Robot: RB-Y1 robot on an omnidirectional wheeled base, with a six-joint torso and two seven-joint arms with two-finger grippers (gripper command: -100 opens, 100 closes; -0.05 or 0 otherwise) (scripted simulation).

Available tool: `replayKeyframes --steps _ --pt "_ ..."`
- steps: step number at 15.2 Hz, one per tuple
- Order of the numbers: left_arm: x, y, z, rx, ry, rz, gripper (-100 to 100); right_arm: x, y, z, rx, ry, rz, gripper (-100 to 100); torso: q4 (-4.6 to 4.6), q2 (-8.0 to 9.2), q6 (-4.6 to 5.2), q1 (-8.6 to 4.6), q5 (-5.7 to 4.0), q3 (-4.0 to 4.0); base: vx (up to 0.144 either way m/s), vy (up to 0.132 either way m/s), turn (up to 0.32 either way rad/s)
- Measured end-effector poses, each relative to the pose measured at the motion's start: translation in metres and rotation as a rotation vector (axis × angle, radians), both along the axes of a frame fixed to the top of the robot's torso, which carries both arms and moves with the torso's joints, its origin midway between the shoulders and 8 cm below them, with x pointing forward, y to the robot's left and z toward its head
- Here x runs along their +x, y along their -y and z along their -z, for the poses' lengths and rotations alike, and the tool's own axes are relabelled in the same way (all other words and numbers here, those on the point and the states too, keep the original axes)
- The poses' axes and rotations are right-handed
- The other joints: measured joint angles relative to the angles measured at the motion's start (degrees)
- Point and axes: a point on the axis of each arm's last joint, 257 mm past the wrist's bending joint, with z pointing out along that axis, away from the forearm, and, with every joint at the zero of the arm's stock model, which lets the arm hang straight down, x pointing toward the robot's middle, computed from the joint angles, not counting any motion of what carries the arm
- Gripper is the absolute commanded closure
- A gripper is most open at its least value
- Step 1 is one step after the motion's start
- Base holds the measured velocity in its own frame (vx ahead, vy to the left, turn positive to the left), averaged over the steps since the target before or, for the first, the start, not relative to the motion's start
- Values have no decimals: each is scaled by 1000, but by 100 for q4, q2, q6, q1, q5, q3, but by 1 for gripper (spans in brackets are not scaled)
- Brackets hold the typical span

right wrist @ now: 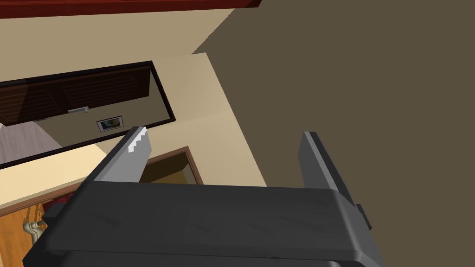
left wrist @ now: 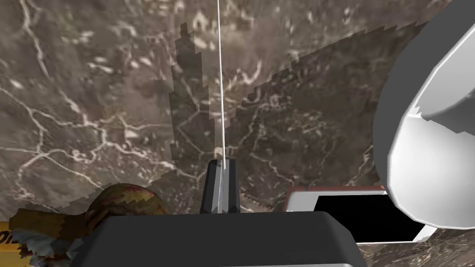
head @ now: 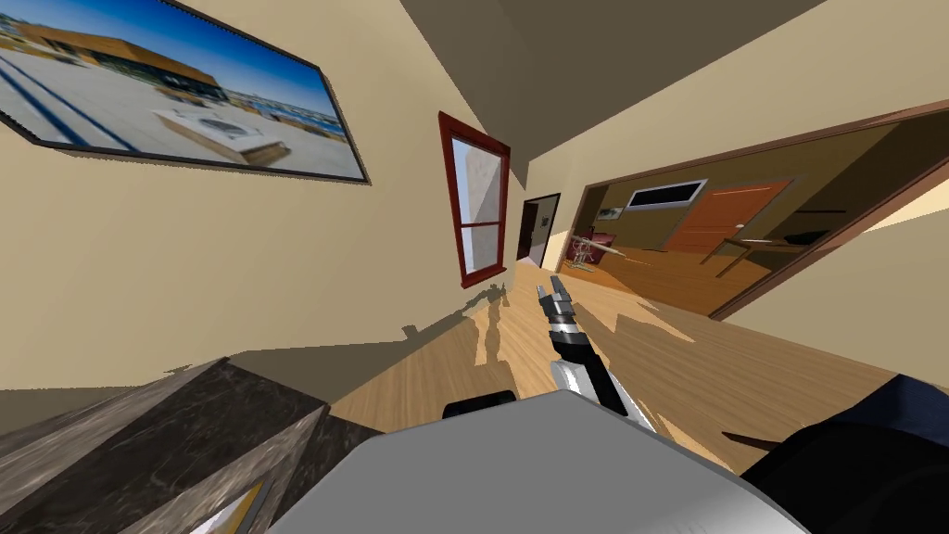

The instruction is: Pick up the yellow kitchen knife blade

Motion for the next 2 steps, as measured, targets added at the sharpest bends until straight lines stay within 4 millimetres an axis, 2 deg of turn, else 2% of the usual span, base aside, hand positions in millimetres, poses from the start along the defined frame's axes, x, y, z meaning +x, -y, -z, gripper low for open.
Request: replayKeyframes --steps 2 --pt "2 -3 -9 -7 -7 5 100 0 0 0 0 0 0 0 -3 -15 6 -8 -5 -8 46 -19 25"
